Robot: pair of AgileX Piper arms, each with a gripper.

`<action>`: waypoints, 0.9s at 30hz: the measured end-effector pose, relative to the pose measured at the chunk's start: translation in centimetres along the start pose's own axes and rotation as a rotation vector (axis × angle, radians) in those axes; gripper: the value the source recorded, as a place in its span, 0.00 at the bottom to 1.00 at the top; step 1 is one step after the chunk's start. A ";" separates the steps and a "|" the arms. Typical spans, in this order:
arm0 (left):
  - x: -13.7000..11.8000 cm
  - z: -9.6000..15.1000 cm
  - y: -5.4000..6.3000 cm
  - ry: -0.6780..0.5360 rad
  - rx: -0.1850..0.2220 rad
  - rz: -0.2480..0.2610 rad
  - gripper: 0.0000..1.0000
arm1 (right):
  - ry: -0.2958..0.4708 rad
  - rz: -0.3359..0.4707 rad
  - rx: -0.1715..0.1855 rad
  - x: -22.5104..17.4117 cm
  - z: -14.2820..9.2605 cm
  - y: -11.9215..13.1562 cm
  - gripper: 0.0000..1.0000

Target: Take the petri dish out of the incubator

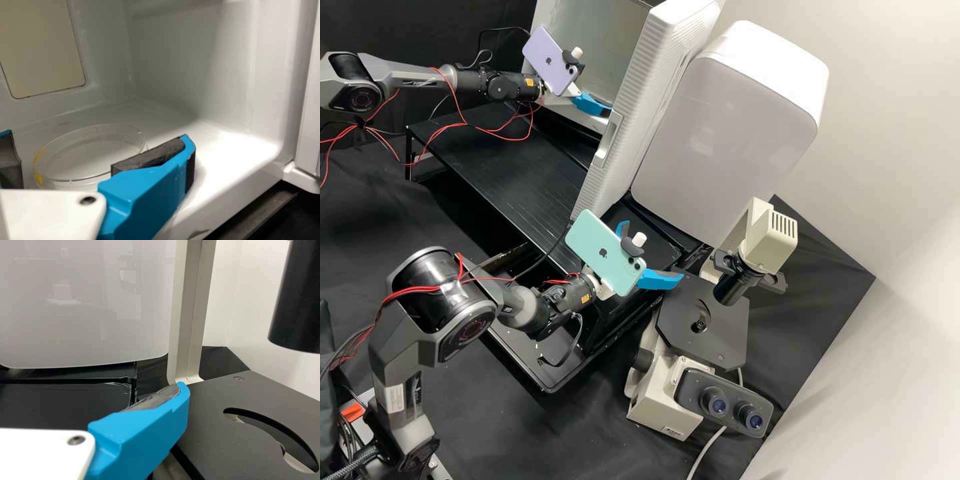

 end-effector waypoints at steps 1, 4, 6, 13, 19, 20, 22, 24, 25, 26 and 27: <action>0.0 0.0 0.0 0.000 0.000 -0.001 1.00 | 0.000 0.000 0.000 0.0 0.0 0.0 1.00; 0.0 0.0 0.0 -0.001 -0.001 -0.001 1.00 | 0.000 0.000 0.000 0.0 0.0 0.0 1.00; 0.0 0.0 0.0 -0.001 0.001 -0.001 1.00 | 0.000 0.000 0.000 0.0 0.0 0.0 1.00; 0.0 -0.2 -0.1 0.004 0.009 0.010 0.00 | 0.000 0.000 0.000 0.0 0.0 0.0 1.00; 0.0 -0.2 -0.2 0.007 -0.001 0.010 0.00 | 0.000 0.000 0.000 0.0 0.0 0.0 1.00; 0.0 -0.2 -0.2 0.007 -0.001 0.010 0.00 | 0.000 0.000 0.000 0.0 0.0 0.0 1.00; 0.0 -0.2 -0.2 0.007 -0.001 0.010 0.00 | 0.000 0.000 0.000 0.0 0.0 0.0 1.00; 0.0 -0.3 -0.3 0.009 -0.002 0.007 0.00 | 0.000 0.000 0.000 0.0 0.0 0.0 1.00; 0.0 -0.4 -0.3 0.011 -0.002 0.008 0.00 | 0.000 0.000 0.000 0.0 0.0 0.0 1.00; 0.0 -0.4 -0.3 0.010 -0.001 0.008 0.00 | 0.000 0.000 0.000 0.0 0.0 0.0 1.00; 0.0 -0.4 -0.3 0.010 -0.002 0.008 0.00 | 0.000 0.000 0.000 0.0 0.0 0.0 1.00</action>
